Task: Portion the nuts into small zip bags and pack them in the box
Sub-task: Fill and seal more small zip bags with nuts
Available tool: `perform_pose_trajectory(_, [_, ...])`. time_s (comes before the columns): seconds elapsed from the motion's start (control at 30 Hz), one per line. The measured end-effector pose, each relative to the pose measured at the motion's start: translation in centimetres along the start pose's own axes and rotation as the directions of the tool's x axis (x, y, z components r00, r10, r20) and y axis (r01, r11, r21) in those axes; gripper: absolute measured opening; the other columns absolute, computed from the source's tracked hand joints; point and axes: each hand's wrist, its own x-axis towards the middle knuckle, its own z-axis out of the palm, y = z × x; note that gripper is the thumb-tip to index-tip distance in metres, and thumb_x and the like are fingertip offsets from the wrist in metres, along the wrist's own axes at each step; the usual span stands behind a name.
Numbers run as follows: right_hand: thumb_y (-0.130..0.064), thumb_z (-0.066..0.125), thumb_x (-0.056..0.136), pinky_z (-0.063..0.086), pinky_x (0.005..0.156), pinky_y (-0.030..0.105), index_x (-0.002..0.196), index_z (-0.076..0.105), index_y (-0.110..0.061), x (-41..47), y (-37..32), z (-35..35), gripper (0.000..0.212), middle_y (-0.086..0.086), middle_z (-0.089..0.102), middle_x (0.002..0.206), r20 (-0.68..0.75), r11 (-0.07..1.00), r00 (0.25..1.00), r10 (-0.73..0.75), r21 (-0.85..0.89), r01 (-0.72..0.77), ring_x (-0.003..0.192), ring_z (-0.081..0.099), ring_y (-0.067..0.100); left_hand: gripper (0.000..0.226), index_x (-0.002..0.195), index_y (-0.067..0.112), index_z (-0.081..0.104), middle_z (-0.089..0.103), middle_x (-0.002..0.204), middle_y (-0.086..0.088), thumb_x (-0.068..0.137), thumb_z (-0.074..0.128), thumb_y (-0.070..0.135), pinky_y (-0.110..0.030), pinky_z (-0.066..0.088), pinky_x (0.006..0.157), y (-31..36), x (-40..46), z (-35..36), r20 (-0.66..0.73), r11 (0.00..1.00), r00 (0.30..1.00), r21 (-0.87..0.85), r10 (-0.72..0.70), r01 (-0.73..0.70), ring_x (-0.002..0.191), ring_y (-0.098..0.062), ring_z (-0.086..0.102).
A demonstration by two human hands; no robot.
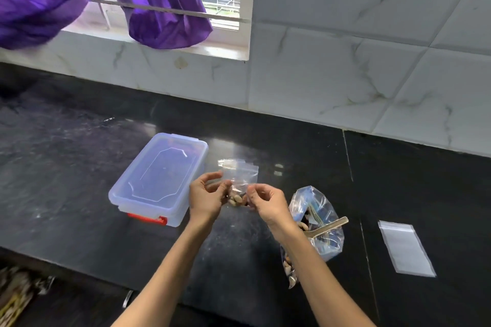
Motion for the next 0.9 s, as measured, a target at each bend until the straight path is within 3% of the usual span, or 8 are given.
perform_pose_trajectory(0.1, [-0.007,0.059,0.092,0.045,0.055,0.018,0.098,0.065,0.003,0.7,2.0,0.7,0.013,0.004,0.064,0.071,-0.059,0.997,0.996,0.061,-0.05,-0.064,0.059,0.052,0.011,0.024,0.095,0.008,0.06,0.069,0.087,-0.012,0.077,0.076,0.008,-0.031,0.06,0.066,-1.8,0.5,-0.1,-0.091,0.993,0.996,0.117,-0.002,0.013,0.078,-0.02,0.069])
perform_pose_trajectory(0.17, [-0.004,0.062,0.089,0.047,0.056,0.02,0.091,0.066,-0.006,1.1,2.8,1.1,0.005,0.009,0.067,0.076,-0.103,0.992,0.992,0.077,-0.096,-0.087,0.06,0.056,0.012,0.021,0.086,0.009,0.063,0.07,0.082,-0.009,0.074,0.08,0.011,-0.034,0.059,0.071,-2.8,0.6,-0.1,-0.142,0.975,0.99,0.221,0.02,0.013,0.077,-0.019,0.068])
perform_pose_trajectory(0.23, [-0.003,0.065,0.087,0.05,0.063,0.023,0.086,0.064,-0.013,1.5,3.5,1.4,0.01,0.009,0.069,0.079,-0.143,0.987,0.987,0.073,-0.134,-0.092,0.063,0.06,0.012,0.017,0.081,0.009,0.065,0.069,0.077,-0.005,0.074,0.08,0.011,-0.028,0.054,0.068,-3.5,0.4,-0.1,-0.17,0.955,0.985,0.297,0.036,0.016,0.073,-0.018,0.066])
perform_pose_trajectory(0.33, [-0.005,0.067,0.085,0.049,0.067,0.018,0.093,0.063,-0.014,1.6,3.8,1.5,0.012,-0.006,0.065,0.074,-0.221,0.97,0.975,0.028,-0.228,-0.08,0.066,0.059,0.003,0.012,0.081,0.011,0.065,0.067,0.076,-0.002,0.078,0.076,0.013,-0.022,0.044,0.066,-4.2,0.4,-0.1,-0.189,0.938,0.981,0.347,0.04,0.029,0.074,-0.016,0.064])
perform_pose_trajectory(0.53, [-0.009,0.068,0.085,0.039,0.053,0.003,0.098,0.065,-0.01,1.6,4.0,1.8,0.014,-0.003,0.065,0.082,-0.302,0.936,0.953,-0.026,-0.342,-0.083,0.07,0.058,0.004,0.005,0.086,0.013,0.066,0.066,0.08,0.001,0.083,0.07,0.011,-0.022,0.041,0.071,-4.6,0.9,0.1,-0.199,0.924,0.977,0.383,0.071,0.011,0.076,-0.013,0.061])
perform_pose_trajectory(0.77, [-0.015,0.069,0.085,0.039,0.061,0.012,0.097,0.066,-0.011,1.9,3.7,2.3,0.013,-0.001,0.066,0.085,-0.323,0.906,0.946,-0.026,-0.408,-0.115,0.08,0.061,0.011,0.005,0.089,0.011,0.068,0.072,0.086,-0.004,0.085,0.069,0.011,-0.024,0.045,0.071,-5.0,1.7,0.4,-0.212,0.923,0.972,0.384,0.102,-0.013,0.078,-0.017,0.064])
perform_pose_trajectory(0.9, [-0.016,0.067,0.087,0.046,0.073,0.023,0.101,0.066,-0.009,1.9,3.3,2.3,0.016,0.003,0.069,0.093,-0.328,0.89,0.944,-0.024,-0.438,-0.129,0.086,0.062,0.014,0.005,0.091,0.01,0.068,0.072,0.088,-0.006,0.087,0.067,0.012,-0.023,0.042,0.071,-4.9,1.6,0.5,-0.23,0.925,0.967,0.379,0.109,-0.014,0.081,-0.019,0.065])
